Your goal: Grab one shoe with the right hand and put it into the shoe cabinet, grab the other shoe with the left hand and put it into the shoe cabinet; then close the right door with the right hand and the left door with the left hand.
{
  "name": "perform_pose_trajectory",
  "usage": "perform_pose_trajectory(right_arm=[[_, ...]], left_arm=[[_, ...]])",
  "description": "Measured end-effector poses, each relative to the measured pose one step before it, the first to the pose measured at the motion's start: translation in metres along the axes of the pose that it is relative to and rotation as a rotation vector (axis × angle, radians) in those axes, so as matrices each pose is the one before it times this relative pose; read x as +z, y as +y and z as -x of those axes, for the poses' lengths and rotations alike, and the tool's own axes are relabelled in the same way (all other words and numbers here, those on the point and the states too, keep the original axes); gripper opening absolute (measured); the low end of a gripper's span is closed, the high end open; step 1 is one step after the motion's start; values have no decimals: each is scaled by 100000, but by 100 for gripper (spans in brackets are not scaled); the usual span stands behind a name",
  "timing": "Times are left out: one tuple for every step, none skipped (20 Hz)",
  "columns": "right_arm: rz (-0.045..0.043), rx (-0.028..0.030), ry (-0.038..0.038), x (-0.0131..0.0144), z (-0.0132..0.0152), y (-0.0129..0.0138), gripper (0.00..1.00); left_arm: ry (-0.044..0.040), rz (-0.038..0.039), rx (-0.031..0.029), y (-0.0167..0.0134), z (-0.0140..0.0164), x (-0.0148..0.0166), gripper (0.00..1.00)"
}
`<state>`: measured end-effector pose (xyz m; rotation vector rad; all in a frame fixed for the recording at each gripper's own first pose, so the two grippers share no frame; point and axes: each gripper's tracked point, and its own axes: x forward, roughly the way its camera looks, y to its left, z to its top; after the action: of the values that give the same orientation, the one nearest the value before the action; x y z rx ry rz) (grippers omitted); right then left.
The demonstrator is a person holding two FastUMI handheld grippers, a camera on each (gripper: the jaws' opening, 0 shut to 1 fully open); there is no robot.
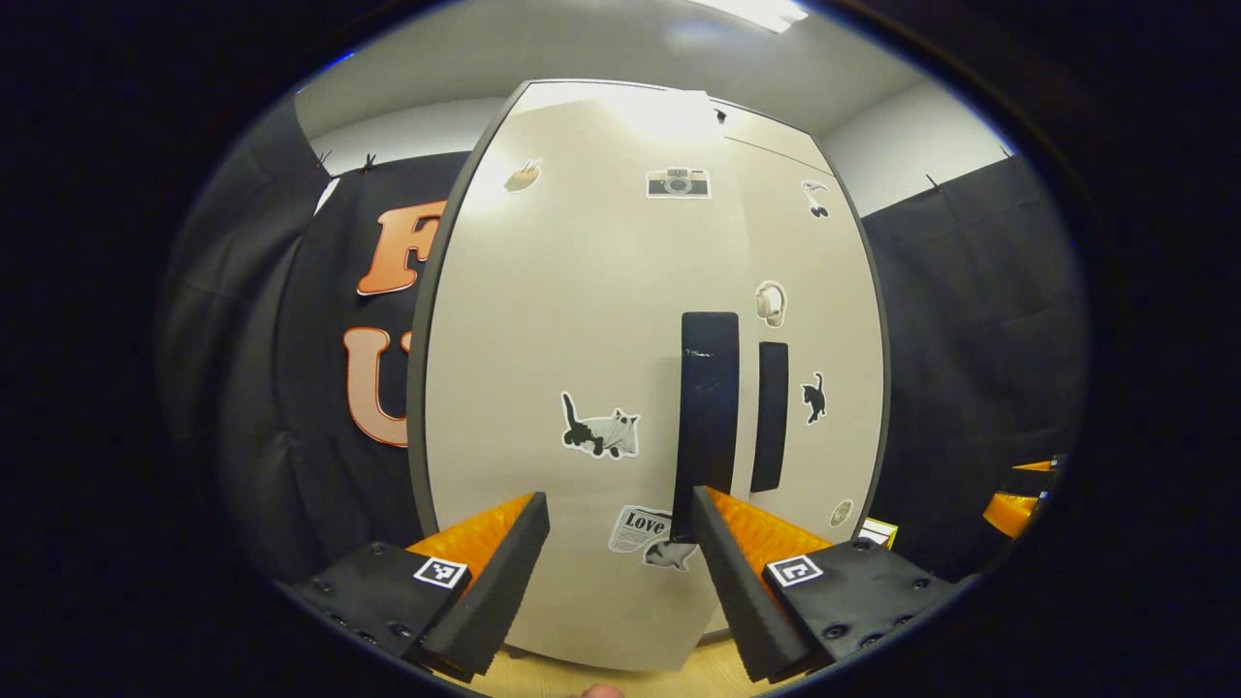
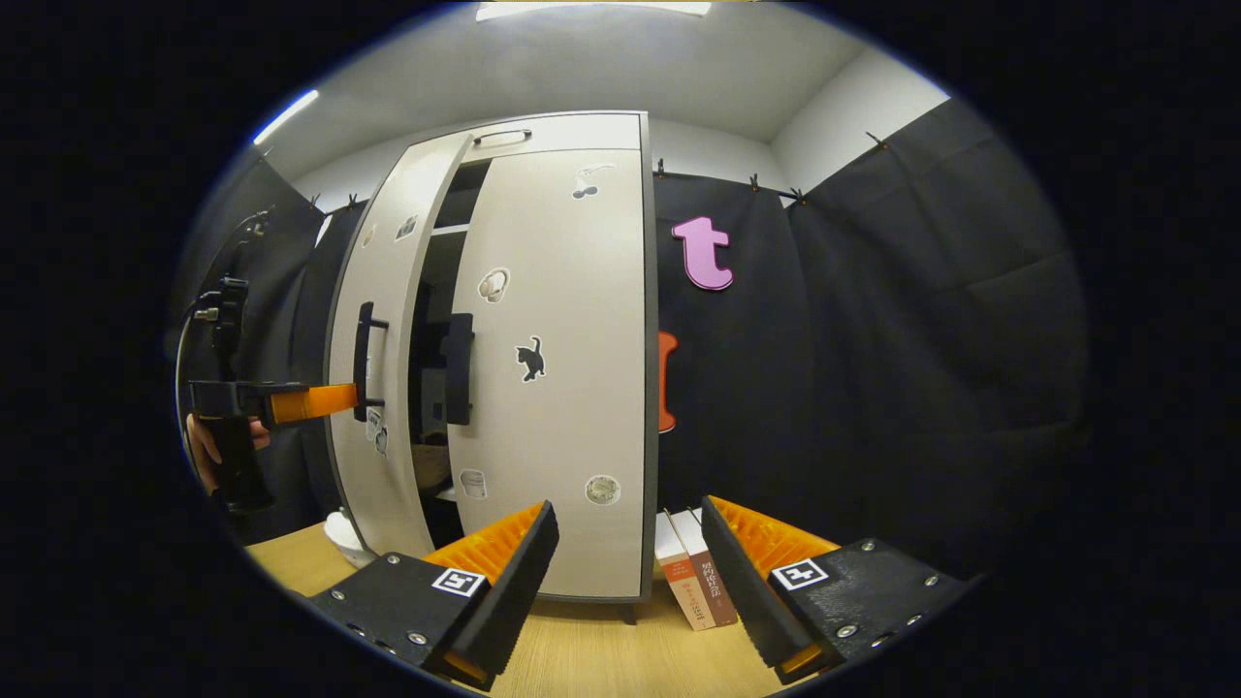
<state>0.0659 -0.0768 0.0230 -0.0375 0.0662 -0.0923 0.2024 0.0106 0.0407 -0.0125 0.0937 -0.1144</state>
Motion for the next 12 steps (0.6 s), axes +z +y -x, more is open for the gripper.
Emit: perform_pose_trajectory(right_arm=[[-107, -220, 134, -32, -87, -162, 92], [-72, -333, 118, 2, -84, -197, 92], [-11, -192, -26, 58, -111, -198, 92], [-60, -112, -129, 48, -182, -95, 92], [-105, -150, -151, 23, -139, -89, 92], [-287, 74, -118, 87, -116, -11, 92], [-276, 331, -625, 162, 26, 101, 92], [260, 263, -599, 207, -97, 95, 92], [644, -136, -223, 118, -111, -109, 92], [633, 33, -19, 86, -91, 1, 92], [354, 533, 124, 42, -278, 72, 92], [-125, 312, 41, -130, -141, 117, 92]], left_arm=[[628, 524, 11, -64, -422, -30, 96], [1012, 963, -17, -87, -491, -154, 94], [1223, 1103, -135, -126, -374, -184, 96], [221, 706, -144, -100, -535, -20, 96], [152, 430, -290, -37, -590, -63, 94], [-432, 379, -316, -91, -440, -56, 97], [-228, 594, -13, -63, -448, -46, 96], [-157, 257, -80, -64, -388, -41, 96], [-89, 29, -71, 41, -461, -21, 97], [-169, 110, 19, 32, -353, 5, 96], [-212, -181, 85, -31, -424, -51, 96], [160, -486, 126, -45, -357, -105, 97]])
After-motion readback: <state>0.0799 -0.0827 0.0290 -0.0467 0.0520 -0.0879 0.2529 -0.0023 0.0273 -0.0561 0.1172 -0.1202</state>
